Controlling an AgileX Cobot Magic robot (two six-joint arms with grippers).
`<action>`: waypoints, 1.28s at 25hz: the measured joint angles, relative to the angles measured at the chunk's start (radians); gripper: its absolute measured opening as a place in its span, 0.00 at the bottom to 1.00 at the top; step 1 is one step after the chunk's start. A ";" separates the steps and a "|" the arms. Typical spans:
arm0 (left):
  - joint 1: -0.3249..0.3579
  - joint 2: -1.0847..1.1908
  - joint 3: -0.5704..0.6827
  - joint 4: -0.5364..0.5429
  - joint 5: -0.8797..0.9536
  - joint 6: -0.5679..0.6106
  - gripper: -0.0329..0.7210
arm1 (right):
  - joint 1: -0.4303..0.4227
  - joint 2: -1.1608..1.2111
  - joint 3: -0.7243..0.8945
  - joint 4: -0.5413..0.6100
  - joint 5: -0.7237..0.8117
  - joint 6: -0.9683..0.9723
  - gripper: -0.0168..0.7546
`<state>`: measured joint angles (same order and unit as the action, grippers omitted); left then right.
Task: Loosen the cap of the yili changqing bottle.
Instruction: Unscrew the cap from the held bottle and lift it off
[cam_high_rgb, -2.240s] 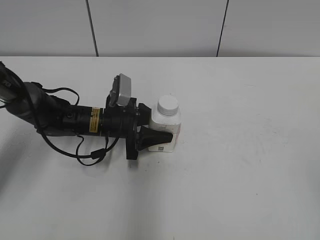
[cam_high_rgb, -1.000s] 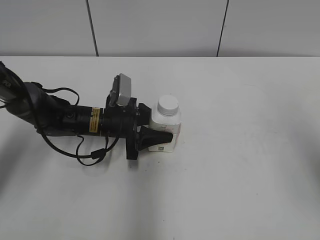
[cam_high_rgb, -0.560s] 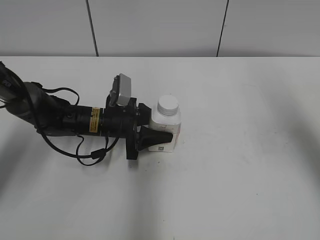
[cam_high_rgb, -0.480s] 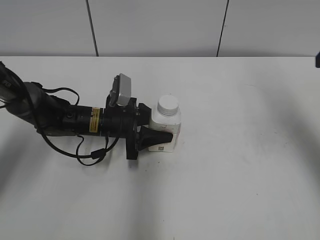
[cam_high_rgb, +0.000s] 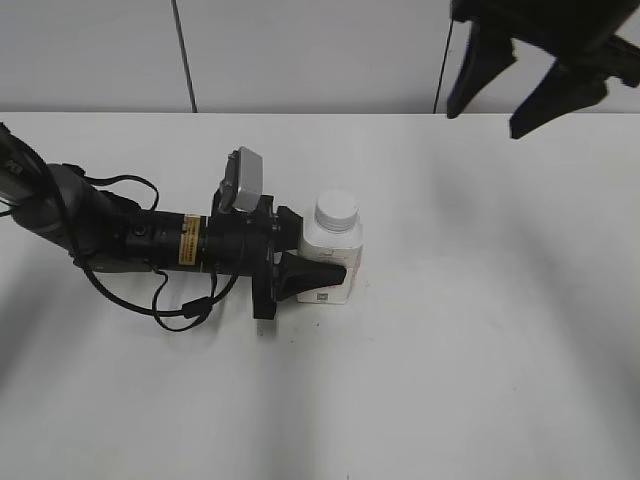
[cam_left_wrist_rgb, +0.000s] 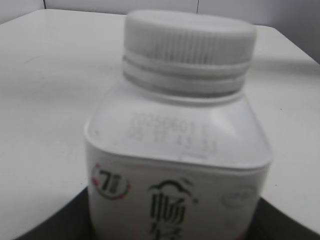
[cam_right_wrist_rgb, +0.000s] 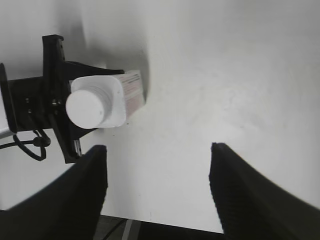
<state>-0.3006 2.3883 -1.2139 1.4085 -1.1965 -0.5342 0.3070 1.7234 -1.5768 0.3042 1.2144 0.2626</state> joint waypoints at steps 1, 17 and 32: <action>0.000 0.000 0.000 0.000 0.000 0.000 0.54 | 0.026 0.030 -0.026 0.000 0.000 0.013 0.68; 0.000 0.000 0.000 0.000 0.000 -0.001 0.54 | 0.224 0.283 -0.132 0.004 0.001 0.067 0.68; 0.000 0.000 0.000 0.000 0.000 -0.001 0.54 | 0.262 0.362 -0.219 -0.005 0.003 0.067 0.68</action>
<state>-0.3006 2.3883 -1.2139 1.4085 -1.1965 -0.5352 0.5689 2.0853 -1.7955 0.2992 1.2175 0.3296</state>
